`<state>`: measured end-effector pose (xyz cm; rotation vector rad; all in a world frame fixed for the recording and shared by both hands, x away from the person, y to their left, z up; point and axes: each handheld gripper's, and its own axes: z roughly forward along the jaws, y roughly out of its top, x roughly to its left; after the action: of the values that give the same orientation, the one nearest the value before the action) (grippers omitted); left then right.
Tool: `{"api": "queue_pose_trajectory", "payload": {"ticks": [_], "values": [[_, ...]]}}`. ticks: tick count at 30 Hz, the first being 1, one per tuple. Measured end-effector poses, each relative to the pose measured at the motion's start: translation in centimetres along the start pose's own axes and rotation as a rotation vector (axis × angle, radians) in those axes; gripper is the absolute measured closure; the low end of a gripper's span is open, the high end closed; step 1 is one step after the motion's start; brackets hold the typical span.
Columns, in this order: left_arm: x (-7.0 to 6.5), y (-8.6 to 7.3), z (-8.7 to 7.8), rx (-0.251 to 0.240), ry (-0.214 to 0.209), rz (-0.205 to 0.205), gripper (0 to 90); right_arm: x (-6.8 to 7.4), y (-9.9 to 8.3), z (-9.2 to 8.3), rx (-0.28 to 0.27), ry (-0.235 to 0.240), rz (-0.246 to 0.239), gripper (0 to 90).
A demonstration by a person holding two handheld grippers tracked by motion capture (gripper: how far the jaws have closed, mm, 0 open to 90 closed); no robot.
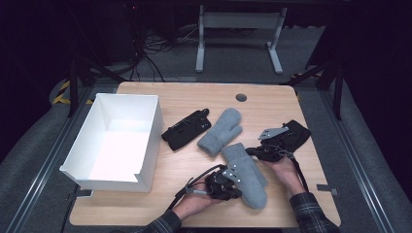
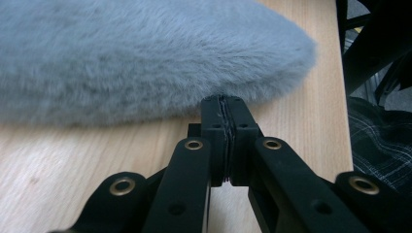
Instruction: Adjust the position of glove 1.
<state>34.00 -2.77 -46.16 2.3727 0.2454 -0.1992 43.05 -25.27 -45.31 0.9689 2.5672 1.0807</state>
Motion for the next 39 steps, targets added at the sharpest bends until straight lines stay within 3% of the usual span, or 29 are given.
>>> {"api": "queue_pose_trajectory", "payload": {"ticks": [13,16,21,27,28,31,34,36,39], "values": [[-0.3,0.4,0.9,0.002,-0.001,0.005,88.7,2.6,1.0,1.3,0.006,0.12,-0.105,90.0],[-0.2,0.4,0.6,-0.005,0.004,0.01,88.6,3.0,1.2,1.3,0.002,0.109,-0.119,90.0],[0.1,0.4,-0.9,-0.04,0.023,-0.01,88.6,2.7,1.2,0.2,-0.018,0.096,-0.103,90.0],[1.5,0.2,-3.3,-0.098,0.075,-0.057,88.7,3.1,-0.3,-2.4,-0.027,0.088,-0.085,90.0],[2.0,0.1,-4.2,-0.103,0.102,-0.071,88.6,3.3,-0.6,-2.7,-0.025,0.086,-0.083,90.0],[2.6,0.0,-5.2,-0.138,0.13,-0.077,88.6,3.8,-0.9,-3.1,-0.02,0.08,-0.089,90.0],[4.0,-0.1,-6.9,-0.16,0.191,-0.097,88.8,4.6,-1.2,-3.9,-0.027,0.079,-0.095,90.0],[5.1,-0.4,-7.8,-0.204,0.208,-0.135,89.0,5.1,-1.5,-4.4,-0.032,0.081,-0.095,90.0],[6.2,-0.5,-7.9,-0.175,0.245,-0.142,89.0,5.7,-2.1,-5.1,-0.037,0.086,-0.095,90.0]]}}
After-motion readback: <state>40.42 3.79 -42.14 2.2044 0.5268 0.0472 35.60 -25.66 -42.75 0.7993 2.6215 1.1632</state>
